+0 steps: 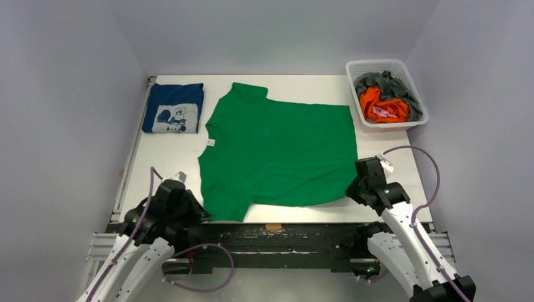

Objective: Fold and stack the t-shirts
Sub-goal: Grab the side of the flattened tshirt closest away from the robot with both arms, then fold the flattened tshirt in 1/3 of the way

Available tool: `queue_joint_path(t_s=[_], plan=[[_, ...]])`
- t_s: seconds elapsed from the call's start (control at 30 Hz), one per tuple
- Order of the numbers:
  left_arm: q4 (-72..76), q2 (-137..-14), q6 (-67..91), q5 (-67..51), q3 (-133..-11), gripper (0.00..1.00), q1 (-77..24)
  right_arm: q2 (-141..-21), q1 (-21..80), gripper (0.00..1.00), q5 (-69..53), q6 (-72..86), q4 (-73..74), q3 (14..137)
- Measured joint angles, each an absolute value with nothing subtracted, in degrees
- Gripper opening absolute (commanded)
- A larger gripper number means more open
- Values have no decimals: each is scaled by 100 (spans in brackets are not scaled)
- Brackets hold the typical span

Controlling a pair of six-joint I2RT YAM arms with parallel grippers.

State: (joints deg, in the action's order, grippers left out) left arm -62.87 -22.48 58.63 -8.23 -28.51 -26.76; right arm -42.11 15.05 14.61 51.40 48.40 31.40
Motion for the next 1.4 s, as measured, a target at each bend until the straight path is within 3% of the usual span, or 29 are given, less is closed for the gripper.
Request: queue_joint_path(t_s=[0.3, 0.6, 0.83, 1.03, 1.4], plan=[[-7238, -1057, 6333, -731, -3247, 0, -2681, -3435, 1505, 0, 1208, 5137, 6075, 3734], [-6499, -1483, 6285, -974, -3030, 0, -2681, -3599, 1505, 0, 1068, 4987, 6099, 3701], [-4899, -3787, 5850, -926, -3308, 0, -2674, -4449, 1505, 0, 1168, 4825, 5507, 3730], [-4108, -6141, 5269, -725, -4746, 0, -2497, -5485, 1505, 0, 1640, 4650, 4928, 4060], [-3916, -8899, 4541, -211, -6963, 0, -1802, -6923, 1243, 0, 2436, 4412, 4064, 5002]])
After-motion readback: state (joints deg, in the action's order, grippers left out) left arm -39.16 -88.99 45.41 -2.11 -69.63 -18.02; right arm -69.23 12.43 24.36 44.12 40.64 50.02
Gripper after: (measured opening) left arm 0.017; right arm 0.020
